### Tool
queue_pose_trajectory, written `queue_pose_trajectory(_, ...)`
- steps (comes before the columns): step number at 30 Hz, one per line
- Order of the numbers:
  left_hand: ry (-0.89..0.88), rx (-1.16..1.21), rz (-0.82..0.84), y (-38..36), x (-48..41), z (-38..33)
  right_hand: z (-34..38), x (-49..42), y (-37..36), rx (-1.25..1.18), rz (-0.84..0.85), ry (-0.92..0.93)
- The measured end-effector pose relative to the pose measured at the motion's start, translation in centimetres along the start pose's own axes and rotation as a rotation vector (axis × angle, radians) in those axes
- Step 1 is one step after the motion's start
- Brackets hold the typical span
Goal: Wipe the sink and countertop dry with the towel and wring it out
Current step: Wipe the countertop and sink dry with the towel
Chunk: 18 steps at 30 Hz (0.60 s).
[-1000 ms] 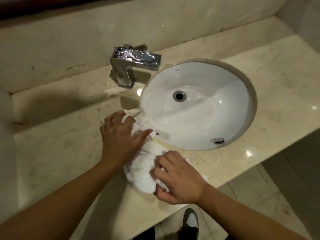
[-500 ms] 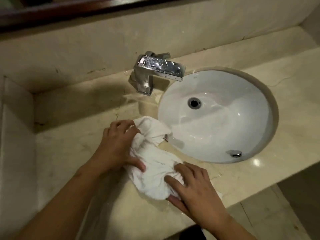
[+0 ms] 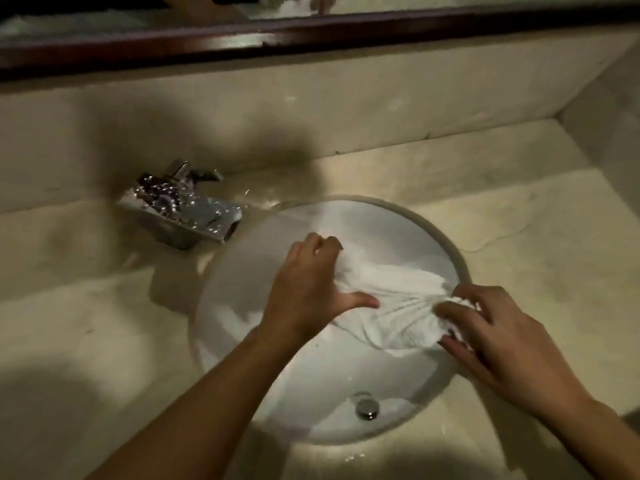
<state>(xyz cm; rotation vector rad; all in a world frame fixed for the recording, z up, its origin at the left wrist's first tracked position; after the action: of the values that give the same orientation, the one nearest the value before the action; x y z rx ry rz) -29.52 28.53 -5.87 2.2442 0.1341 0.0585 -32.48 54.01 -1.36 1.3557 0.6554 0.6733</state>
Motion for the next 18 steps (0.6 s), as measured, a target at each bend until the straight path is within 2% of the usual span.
queue_pose_trajectory(3,-0.071,-0.023,-0.048,-2.1,-9.8,-6.0,-9.6,-1.8,2.2,0.06,-0.062,-0.094)
queue_pose_trajectory(6,-0.113,-0.204,-0.098,-4.0,-18.7,-10.2,-18.4,-4.8,2.7,0.075,-0.082,-0.162)
queue_pose_trajectory(10,-0.065,-0.479,0.045,-8.1,-25.7,-10.4,-26.8,-8.5,-0.9,0.039,0.059,-0.262)
queue_pose_trajectory(14,-0.286,-0.473,0.209,-10.2,-26.6,-8.9,-28.9,-9.7,-3.7,-0.112,0.065,-0.285)
queue_pose_trajectory(16,-0.38,-0.561,0.212,-9.9,-26.5,-8.4,-28.6,-10.0,-4.3,-0.101,0.045,-0.268)
queue_pose_trajectory(18,-0.399,-0.579,0.21,-9.6,-26.9,-8.0,-28.5,-10.3,-4.8,-0.109,0.039,-0.275)
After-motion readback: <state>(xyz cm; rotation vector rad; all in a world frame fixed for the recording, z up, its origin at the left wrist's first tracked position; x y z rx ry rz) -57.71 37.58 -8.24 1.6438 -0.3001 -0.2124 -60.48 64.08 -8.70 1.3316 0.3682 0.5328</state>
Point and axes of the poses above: each hand's wrist, its own x-axis away from the middle knuckle, its own y-axis out of the back of the hand, z = x × y, the point moved 5 cm from there along -x, towards the middle knuckle, and after that the axes turned 4 degrees about z, right-handed, at the moved point
